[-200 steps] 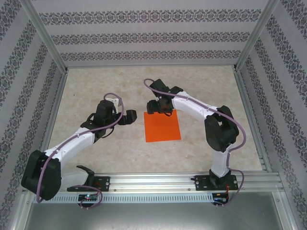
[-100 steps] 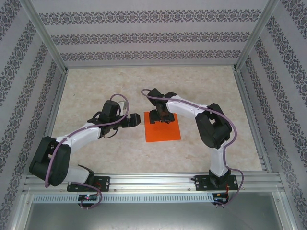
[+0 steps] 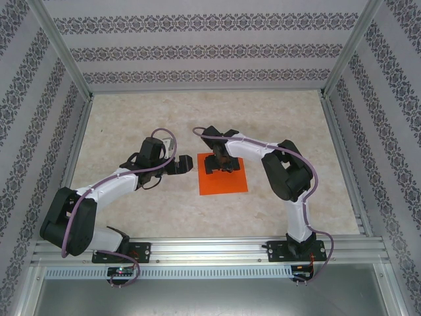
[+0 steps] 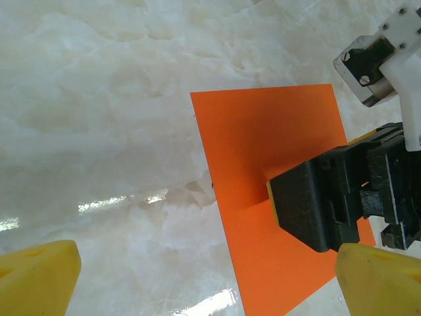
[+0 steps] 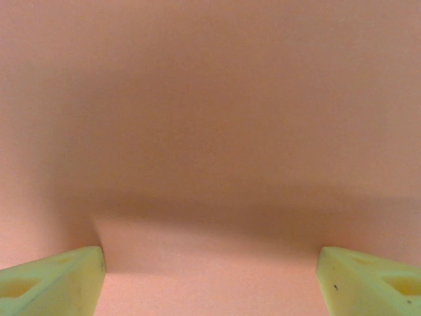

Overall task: Fold a paper plane with a square sheet of paper (pick it up from the middle)
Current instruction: Fold the square sheet of paper in half at the center of the table.

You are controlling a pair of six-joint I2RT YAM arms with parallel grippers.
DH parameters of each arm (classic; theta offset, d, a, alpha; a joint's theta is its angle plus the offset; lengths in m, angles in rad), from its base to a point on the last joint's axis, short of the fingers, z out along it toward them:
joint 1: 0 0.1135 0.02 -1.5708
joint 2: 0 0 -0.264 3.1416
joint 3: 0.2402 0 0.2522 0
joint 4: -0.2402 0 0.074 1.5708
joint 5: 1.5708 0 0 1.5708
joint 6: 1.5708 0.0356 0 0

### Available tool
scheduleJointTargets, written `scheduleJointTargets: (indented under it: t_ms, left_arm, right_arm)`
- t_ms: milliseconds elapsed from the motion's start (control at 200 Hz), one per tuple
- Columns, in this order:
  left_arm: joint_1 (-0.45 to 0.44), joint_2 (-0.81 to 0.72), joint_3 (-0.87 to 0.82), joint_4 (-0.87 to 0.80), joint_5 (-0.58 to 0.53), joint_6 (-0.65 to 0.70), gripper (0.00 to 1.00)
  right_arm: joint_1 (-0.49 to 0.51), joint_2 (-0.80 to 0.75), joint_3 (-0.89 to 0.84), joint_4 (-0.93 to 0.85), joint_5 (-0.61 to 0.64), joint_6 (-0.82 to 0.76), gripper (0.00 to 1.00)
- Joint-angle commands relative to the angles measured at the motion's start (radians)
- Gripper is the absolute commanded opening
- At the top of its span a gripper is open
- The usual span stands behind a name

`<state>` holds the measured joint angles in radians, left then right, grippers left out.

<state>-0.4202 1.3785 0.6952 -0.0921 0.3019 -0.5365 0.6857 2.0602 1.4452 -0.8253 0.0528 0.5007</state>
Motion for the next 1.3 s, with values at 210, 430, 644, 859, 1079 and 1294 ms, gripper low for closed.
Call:
scheduleJointTargets:
  t_ms: [210,430,644,859,1079,1294]
  left_arm:
    - [-0.011,0.015,0.037,-0.011,0.005,0.004,1.00]
    - [-0.010,0.010,0.035,-0.024,0.001,0.004,1.00]
    - [-0.010,0.012,0.044,-0.034,-0.007,0.009,1.00]
    - [-0.010,0.004,0.058,-0.048,-0.023,0.007,1.00]
    - [-0.010,-0.052,0.048,-0.076,-0.096,-0.010,1.00]
    - [-0.010,-0.113,0.019,-0.069,-0.145,-0.037,1.00]
  right_arm:
    - [0.025,0.071,-0.035,-0.001,0.041,0.022,0.80]
    - [0.029,0.046,0.005,-0.018,0.060,0.025,0.76]
    - [0.029,-0.040,0.023,-0.009,0.038,0.035,0.56]
    - [0.026,-0.169,-0.016,0.047,-0.002,0.060,0.39]
    - [-0.017,-0.356,-0.195,0.337,-0.237,0.166,0.34]
    - [-0.052,-0.447,-0.392,0.722,-0.420,0.361,0.35]
